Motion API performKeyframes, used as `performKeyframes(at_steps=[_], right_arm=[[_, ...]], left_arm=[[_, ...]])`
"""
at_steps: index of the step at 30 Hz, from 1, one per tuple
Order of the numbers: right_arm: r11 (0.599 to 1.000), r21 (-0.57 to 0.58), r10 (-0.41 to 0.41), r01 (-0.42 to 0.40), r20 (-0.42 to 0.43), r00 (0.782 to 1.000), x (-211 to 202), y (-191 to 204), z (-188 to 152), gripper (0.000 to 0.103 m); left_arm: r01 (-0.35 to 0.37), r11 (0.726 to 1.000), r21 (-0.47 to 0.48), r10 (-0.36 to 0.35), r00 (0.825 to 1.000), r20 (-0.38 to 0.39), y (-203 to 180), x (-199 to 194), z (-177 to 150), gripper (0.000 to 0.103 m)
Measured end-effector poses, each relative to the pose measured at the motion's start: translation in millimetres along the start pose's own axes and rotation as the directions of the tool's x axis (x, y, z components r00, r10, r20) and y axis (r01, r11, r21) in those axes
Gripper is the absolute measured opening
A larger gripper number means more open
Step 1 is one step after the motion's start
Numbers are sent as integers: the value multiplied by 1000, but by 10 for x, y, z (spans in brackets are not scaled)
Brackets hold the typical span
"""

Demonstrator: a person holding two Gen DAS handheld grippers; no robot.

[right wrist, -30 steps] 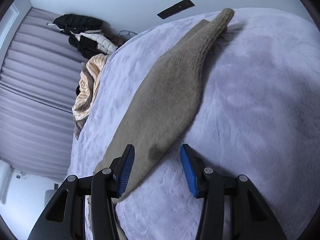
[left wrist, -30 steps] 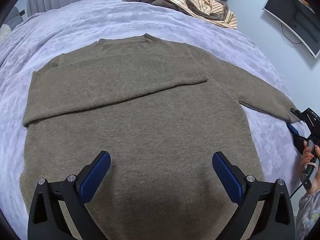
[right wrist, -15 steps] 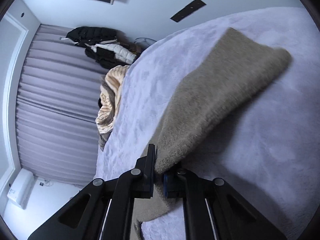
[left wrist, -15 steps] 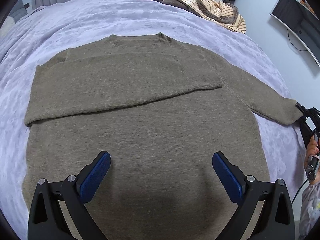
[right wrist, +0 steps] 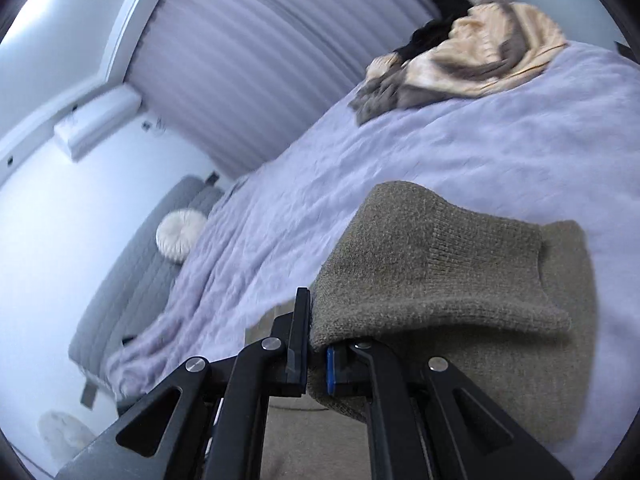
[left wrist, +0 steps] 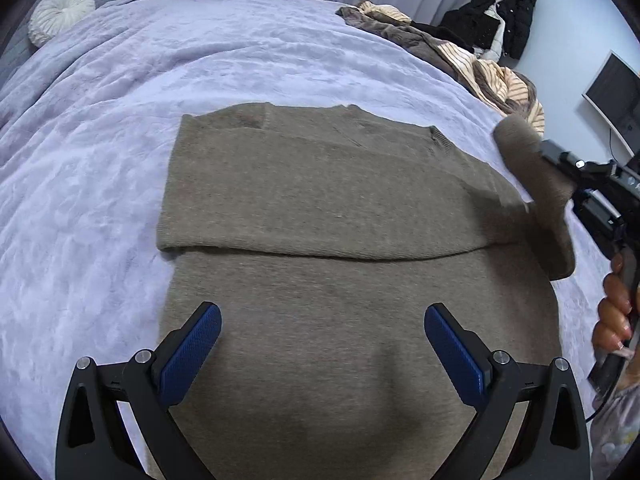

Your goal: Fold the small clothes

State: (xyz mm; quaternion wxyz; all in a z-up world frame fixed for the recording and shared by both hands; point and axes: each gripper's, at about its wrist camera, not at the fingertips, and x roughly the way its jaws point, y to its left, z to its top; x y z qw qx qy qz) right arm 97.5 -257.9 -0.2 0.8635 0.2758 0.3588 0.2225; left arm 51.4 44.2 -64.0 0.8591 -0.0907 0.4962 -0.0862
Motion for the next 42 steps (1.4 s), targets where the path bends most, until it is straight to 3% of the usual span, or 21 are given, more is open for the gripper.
performKeyframes(at_steps=[2,5,6,7,8,9,10,13,14,15,17,19,22,23,25,26,29,32,34,37,42], right_arm=[[999,-35,-40,36,-122,992,507,112,-245,7],[986,-4,-159,164,-272,949,1015,-6,-549,10],[983,31,-165,181,-287,944,1042,-63,-631,17],[983,76,-140,166,-272,952,1003,-104,-686,19],[982,120,-115,148,-245,963,926,-142,-706,28],[978,158,-103,138,-215,971,843,-174,-705,45],[973,193,-95,129,-175,980,757,-208,-686,50],[952,275,-113,136,-98,989,661,-305,-493,46],[948,279,-131,151,-88,987,677,-289,-402,24],[952,255,-156,172,-84,984,703,-238,-309,8],[973,136,-177,186,-79,981,793,3,-201,8],[977,-57,-212,207,-95,973,995,400,-174,8],[922,-330,-274,204,-182,944,1305,892,-460,10],[894,-401,-305,199,-220,927,1422,1007,-589,13],[846,-491,-365,208,-249,897,1539,1119,-812,30],[840,-501,-374,208,-258,891,1530,1118,-888,45],[896,-400,-318,191,-280,906,1314,945,-910,50],[961,-194,-247,198,-273,930,866,515,-832,50],[976,-58,-219,211,-256,942,542,218,-824,50],[963,148,-194,224,-195,962,-2,-270,-875,50],[879,424,-201,220,-89,975,-562,-926,-961,51]], left_arm=[[-11,1000,-22,11,1000,4,156,-7,-6,102],[-23,999,-43,24,1000,10,396,-27,-42,102],[-28,999,-46,29,999,14,457,-36,-62,102],[-34,998,-51,35,999,16,518,-34,-76,102],[-36,998,-55,37,999,15,563,-24,-85,102],[-33,998,-61,33,999,12,600,-3,-91,102],[-28,997,-66,29,1000,7,635,22,-103,102],[-20,997,-81,19,1000,-8,709,76,-145,102],[-16,996,-86,16,1000,-9,719,76,-163,102],[-12,996,-91,12,1000,-6,728,71,-176,102],[-10,995,-95,10,1000,-2,751,55,-204,102],[-16,995,-99,16,1000,-3,779,51,-216,102],[-23,993,-113,23,1000,-7,825,48,-221,102],[-25,993,-118,24,1000,-8,836,49,-221,102],[-25,992,-124,24,1000,-9,851,46,-222,102],[-27,992,-125,26,1000,-9,851,43,-221,102],[-23,993,-117,22,1000,-9,833,42,-194,102],[-2,994,-109,1,1000,-5,769,68,-111,102],[19,994,-107,-19,1000,0,697,95,-35,102],[34,996,-78,-33,999,18,544,145,120,102],[14,999,-46,-13,999,34,299,348,467,102]])
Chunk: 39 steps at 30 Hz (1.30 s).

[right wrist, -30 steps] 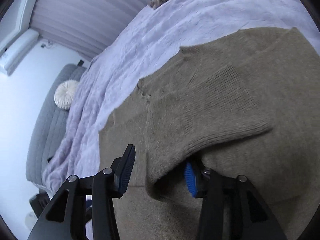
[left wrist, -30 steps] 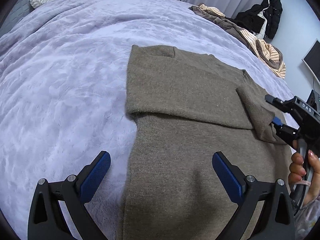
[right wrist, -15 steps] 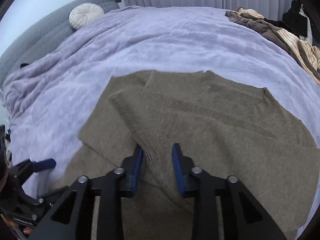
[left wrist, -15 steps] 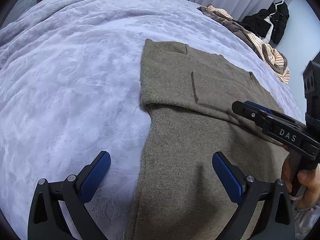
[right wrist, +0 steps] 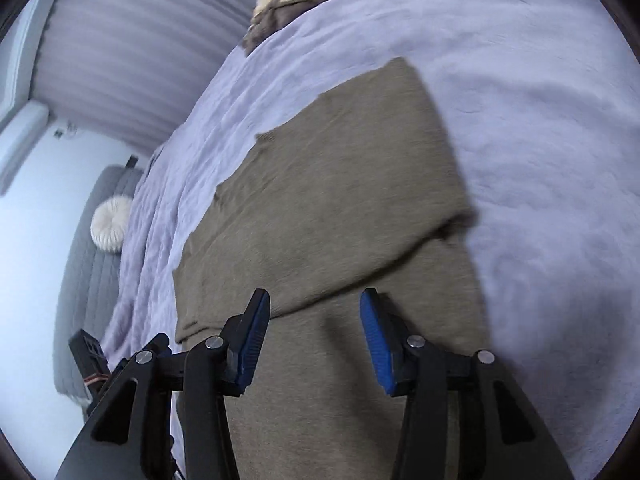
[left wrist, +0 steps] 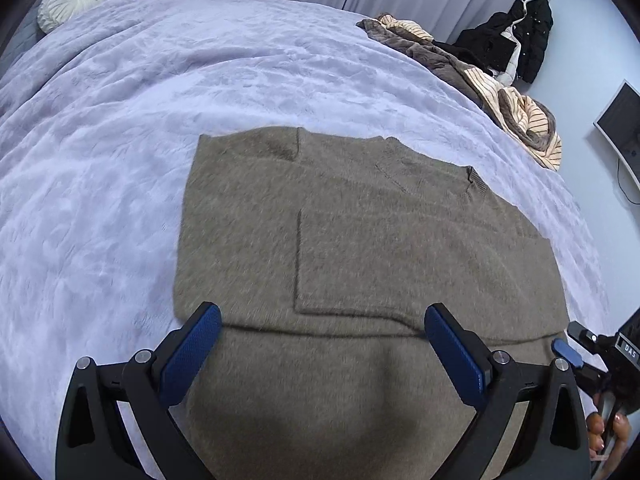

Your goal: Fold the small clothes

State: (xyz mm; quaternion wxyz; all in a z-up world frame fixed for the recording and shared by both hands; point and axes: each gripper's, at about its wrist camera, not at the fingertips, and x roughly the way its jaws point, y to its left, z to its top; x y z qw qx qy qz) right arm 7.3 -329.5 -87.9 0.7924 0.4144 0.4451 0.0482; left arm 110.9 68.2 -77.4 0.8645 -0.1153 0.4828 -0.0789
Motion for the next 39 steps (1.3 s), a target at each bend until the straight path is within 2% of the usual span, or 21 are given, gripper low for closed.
performKeyframes(at_steps=[5,6,7,8,11,13,15,17,19,20,21,23,26,27,28,29,30,33,34,35,39], right_arm=[[980,184,64,-79,85,994,70,-278,184,51],[975,205,70,-91,105,992,93,-299,218,38],[974,209,56,-81,122,991,91,-302,252,19],[982,181,35,-59,134,990,72,-261,287,6],[1000,19,-19,16,174,985,-71,-105,342,6],[997,-9,-72,74,159,985,-57,-177,376,6],[998,39,-50,47,69,996,70,-379,367,6],[996,84,12,-17,61,998,21,-479,316,8],[998,53,16,-20,71,997,-93,-453,284,14],[999,38,2,-5,83,997,-153,-440,269,28],[999,35,-16,12,97,995,-210,-448,259,46],[998,58,1,-8,118,993,-305,-521,250,47],[997,76,-4,-5,121,993,-345,-530,224,47],[998,64,-6,-1,121,993,-391,-506,206,47],[999,44,-10,5,121,993,-388,-444,181,47],[1000,25,-13,10,125,992,-393,-395,163,47],[1000,-1,-16,17,132,991,-402,-321,136,47],[996,-83,-29,41,152,988,-420,-116,83,47],[994,-98,-36,52,156,987,-419,-72,84,47],[992,-109,-43,61,160,986,-416,-42,98,47],[987,-82,-123,139,177,976,-348,-108,206,47]], left_arm=[[-112,994,14,112,992,-50,-101,374,177,102],[-129,992,9,130,989,-66,-92,427,182,102],[-137,991,7,137,988,-70,-85,444,177,102],[-138,990,10,138,988,-67,-81,439,165,102],[-145,989,37,147,987,-59,-113,428,119,102],[-164,984,76,168,984,-53,-147,472,83,102],[-176,980,94,181,983,-41,-156,483,60,102],[-168,981,92,173,984,-51,-146,449,72,102],[-163,983,88,168,984,-59,-97,405,102,102],[-165,982,87,171,984,-60,-69,379,120,102],[-167,982,83,172,983,-59,-40,354,137,102],[-147,987,60,150,987,-65,23,315,164,102],[-46,999,-3,46,995,-90,107,282,204,101],[-10,1000,-23,8,995,-98,115,284,211,94],[20,999,-33,-24,993,-114,101,308,220,81],[42,999,-34,-46,989,-139,77,342,228,74],[60,998,-22,-62,985,-164,27,390,232,73],[79,995,59,-66,976,-206,-158,459,228,28],[73,994,78,-56,979,-198,-202,438,236,27],[75,994,84,-58,981,-184,-222,406,244,20],[55,995,77,-41,983,-177,-144,390,193,19]])
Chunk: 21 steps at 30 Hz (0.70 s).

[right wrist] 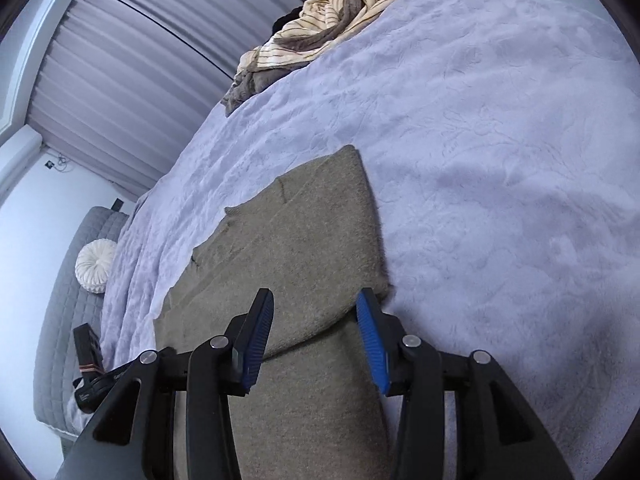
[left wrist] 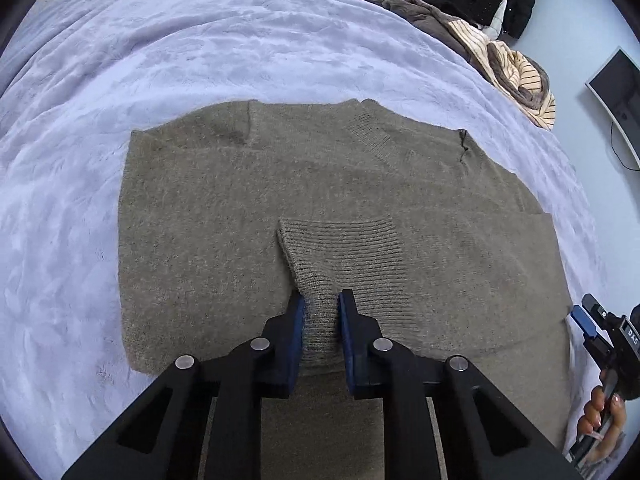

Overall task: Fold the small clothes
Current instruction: 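Open the left tool and lift both tools away from the sweater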

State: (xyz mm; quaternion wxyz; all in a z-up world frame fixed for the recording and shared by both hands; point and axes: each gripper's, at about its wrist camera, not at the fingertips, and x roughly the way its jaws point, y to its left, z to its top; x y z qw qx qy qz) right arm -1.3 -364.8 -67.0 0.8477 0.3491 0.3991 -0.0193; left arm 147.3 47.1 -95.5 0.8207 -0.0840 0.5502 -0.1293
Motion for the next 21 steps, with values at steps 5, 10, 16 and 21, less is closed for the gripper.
performKeyframes(at_steps=[5,10,16,21], right_arm=[[992,-29,-123,121,-50,991,272,-170,-32,39],[982,-64,-179,177,-40,983,136,-132,-68,40],[991,-21,-135,135,-40,990,-109,-199,-167,43],[997,8,-70,70,-61,996,-226,-203,-334,47]], left_arm=[[-36,999,14,36,999,27,63,-29,-121,19],[-97,994,42,95,994,59,81,-182,-219,20],[-117,993,9,117,992,40,151,-296,-451,20],[-183,983,11,180,976,121,140,-452,-785,99]])
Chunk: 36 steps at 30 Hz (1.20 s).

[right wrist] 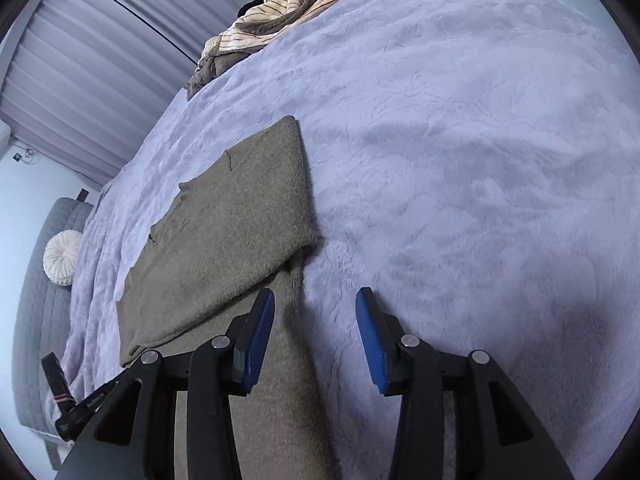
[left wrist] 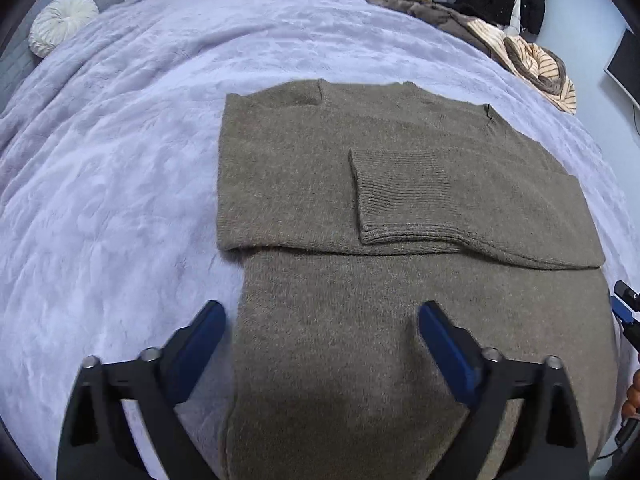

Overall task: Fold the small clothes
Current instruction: 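Open the left tool and lift both tools away from the sweater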

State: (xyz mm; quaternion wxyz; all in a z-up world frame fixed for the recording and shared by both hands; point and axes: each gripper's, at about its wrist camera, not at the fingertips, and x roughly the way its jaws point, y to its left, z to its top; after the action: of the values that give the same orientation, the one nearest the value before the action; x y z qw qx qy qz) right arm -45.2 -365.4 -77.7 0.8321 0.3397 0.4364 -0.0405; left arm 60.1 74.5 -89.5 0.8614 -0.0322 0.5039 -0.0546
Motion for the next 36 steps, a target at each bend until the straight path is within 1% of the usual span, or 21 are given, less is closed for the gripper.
performKeyframes(at_steps=[2,5,10,15,19,28,32,36], right_arm=[[1000,-5,10,-10,-9,1000,-30,16,-86,47],[1000,-14,23,-23,-20,1000,-68,37,-186,47],[999,-12,48,-48,-27,999,-171,35,-354,49],[998,-17,57,-58,-39,998,-267,26,-514,50],[997,-35,70,-71,-42,997,-379,38,-643,50],[991,-86,96,-97,-20,995,-645,71,-919,51],[987,-85,140,-140,-2,990,-710,41,-1042,61],[985,-109,134,-134,-13,991,-720,42,-1159,61]], left_arm=[[6,1000,28,-6,1000,-5,-29,-49,-90,99],[1,999,36,-1,1000,-16,-45,-114,-209,99],[16,1000,16,-16,1000,-25,-12,-238,-353,99],[11,1000,3,-11,999,-35,11,-354,-542,99],[-2,1000,13,3,999,-48,44,-444,-706,99],[0,1000,14,1,999,-46,138,-668,-1059,99],[-5,1000,14,6,999,-43,187,-719,-1173,99],[-1,1000,-1,1,999,-46,235,-752,-1277,99]])
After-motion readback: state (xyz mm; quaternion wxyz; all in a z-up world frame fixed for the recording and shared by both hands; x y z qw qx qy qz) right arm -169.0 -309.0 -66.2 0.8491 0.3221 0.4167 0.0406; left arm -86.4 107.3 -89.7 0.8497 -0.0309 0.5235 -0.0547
